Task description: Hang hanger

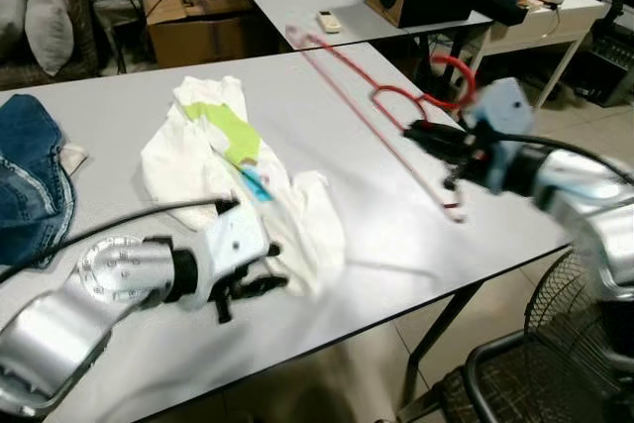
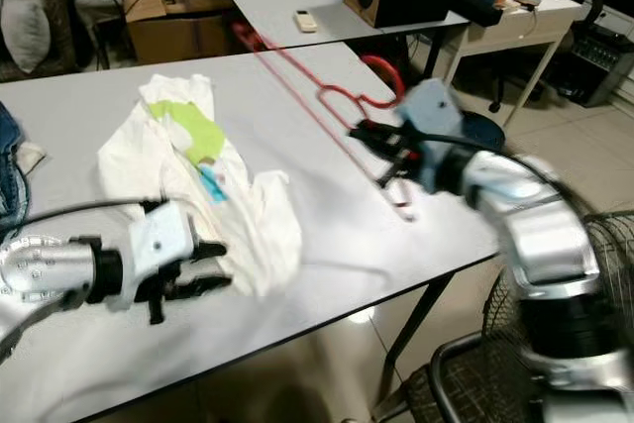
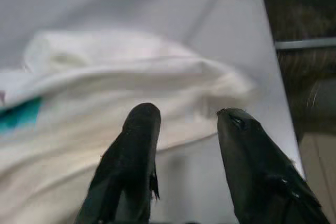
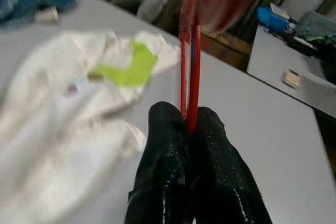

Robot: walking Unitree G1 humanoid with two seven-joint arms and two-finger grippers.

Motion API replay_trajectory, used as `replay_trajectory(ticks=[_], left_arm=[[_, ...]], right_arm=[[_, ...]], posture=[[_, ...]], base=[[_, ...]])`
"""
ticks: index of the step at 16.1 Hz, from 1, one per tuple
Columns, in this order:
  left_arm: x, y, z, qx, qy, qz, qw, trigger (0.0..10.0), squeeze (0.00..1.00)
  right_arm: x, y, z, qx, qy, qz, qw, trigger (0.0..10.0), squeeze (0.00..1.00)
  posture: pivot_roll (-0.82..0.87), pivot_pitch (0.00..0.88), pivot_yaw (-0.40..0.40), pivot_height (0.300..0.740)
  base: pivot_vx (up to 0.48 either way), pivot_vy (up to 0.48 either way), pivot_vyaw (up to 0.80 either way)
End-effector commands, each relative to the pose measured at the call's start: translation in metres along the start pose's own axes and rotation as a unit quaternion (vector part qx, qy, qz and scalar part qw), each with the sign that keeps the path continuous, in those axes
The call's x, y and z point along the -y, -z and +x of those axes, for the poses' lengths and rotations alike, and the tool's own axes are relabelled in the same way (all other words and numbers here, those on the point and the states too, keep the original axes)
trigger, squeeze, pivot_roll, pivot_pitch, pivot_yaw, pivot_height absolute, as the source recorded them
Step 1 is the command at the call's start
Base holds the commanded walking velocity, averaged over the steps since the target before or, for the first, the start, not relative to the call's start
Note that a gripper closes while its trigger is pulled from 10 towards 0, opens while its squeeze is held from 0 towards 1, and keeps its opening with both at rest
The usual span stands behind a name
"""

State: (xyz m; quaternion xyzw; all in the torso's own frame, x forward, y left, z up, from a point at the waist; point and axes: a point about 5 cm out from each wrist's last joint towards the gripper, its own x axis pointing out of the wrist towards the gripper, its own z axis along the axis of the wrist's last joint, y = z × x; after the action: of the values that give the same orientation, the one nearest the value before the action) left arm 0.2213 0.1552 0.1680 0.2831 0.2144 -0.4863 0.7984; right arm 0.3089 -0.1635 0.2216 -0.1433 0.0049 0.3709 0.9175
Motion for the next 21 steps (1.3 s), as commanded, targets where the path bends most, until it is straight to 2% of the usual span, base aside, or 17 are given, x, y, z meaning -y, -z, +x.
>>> replay_trajectory(ticks=[1,3,5,6,8,9,10,11,12,13,15,18,21], left_arm=[[0.002,0.008,-0.002,-0.031,-0.004,0.012,0.999,10.0,1.00],[0.005,0.018,-0.004,-0.050,0.001,0.020,0.999,10.0,1.00],[0.006,0.025,-0.005,-0.043,-0.017,0.001,0.999,10.0,1.00],[-0.004,0.019,-0.004,0.047,-0.105,-0.053,0.992,10.0,1.00],[-0.018,0.010,-0.012,0.135,-0.226,-0.125,0.957,10.0,1.00],[-0.025,0.004,-0.021,0.180,-0.309,-0.152,0.921,10.0,1.00],[-0.025,0.003,-0.025,0.198,-0.348,-0.165,0.901,10.0,0.78],[-0.021,0.002,-0.030,0.221,-0.393,-0.203,0.869,10.0,0.36],[-0.016,0.003,-0.032,0.230,-0.407,-0.223,0.856,10.0,0.35],[-0.011,0.002,-0.031,0.233,-0.408,-0.236,0.851,10.0,0.34],[-0.005,0.001,-0.026,0.226,-0.402,-0.233,0.856,10.0,0.31],[-0.007,-0.001,-0.020,0.220,-0.407,-0.231,0.856,10.0,0.32],[-0.011,-0.010,-0.021,0.222,-0.397,-0.207,0.866,10.0,0.32]], right_arm=[[-0.005,-0.005,0.004,0.023,0.021,0.020,0.999,10.0,0.00],[-0.013,-0.003,0.008,0.032,0.016,0.058,0.998,10.0,0.00],[-0.018,0.000,0.011,0.040,0.031,0.077,0.996,10.0,0.00],[-0.021,0.001,0.013,0.056,0.070,0.093,0.992,10.0,0.00],[-0.026,0.002,0.013,0.052,0.096,0.119,0.987,10.0,0.00],[-0.028,0.002,0.013,0.052,0.120,0.134,0.982,10.0,0.00],[-0.033,0.001,0.012,0.054,0.120,0.140,0.981,10.0,0.00],[-0.043,0.001,0.008,0.051,0.115,0.132,0.983,10.0,0.00],[-0.050,0.003,0.005,0.039,0.113,0.121,0.985,10.0,0.00],[-0.055,0.005,0.003,0.035,0.114,0.119,0.986,10.0,0.00],[-0.065,0.007,-0.001,0.042,0.103,0.128,0.986,10.0,0.00],[-0.072,0.004,0.000,0.051,0.100,0.138,0.984,10.0,0.00],[-0.075,0.002,-0.004,0.069,0.098,0.147,0.982,10.0,0.00]], posture=[[-0.05,0.000,-0.034,0.740],[-0.05,0.000,-0.038,0.740],[-0.05,0.000,-0.041,0.740],[-0.05,0.000,-0.041,0.740],[-0.05,0.000,-0.034,0.740],[-0.06,0.000,-0.032,0.740],[-0.06,0.001,-0.032,0.740],[-0.06,0.000,-0.034,0.740],[-0.06,0.000,-0.039,0.740],[-0.05,0.000,-0.045,0.740],[-0.05,0.000,-0.047,0.740],[-0.05,0.000,-0.029,0.740],[-0.06,0.000,-0.015,0.740]], base=[[0.000,0.000,0.00],[0.000,0.000,0.00],[0.000,0.000,0.00],[0.000,0.000,0.00],[0.000,0.000,0.00],[0.000,0.000,0.00],[0.000,0.000,0.00],[0.000,0.000,0.00],[0.000,0.000,0.00],[0.000,0.000,0.00],[0.000,0.315,0.00],[0.000,0.334,0.80],[0.000,0.324,0.80]])
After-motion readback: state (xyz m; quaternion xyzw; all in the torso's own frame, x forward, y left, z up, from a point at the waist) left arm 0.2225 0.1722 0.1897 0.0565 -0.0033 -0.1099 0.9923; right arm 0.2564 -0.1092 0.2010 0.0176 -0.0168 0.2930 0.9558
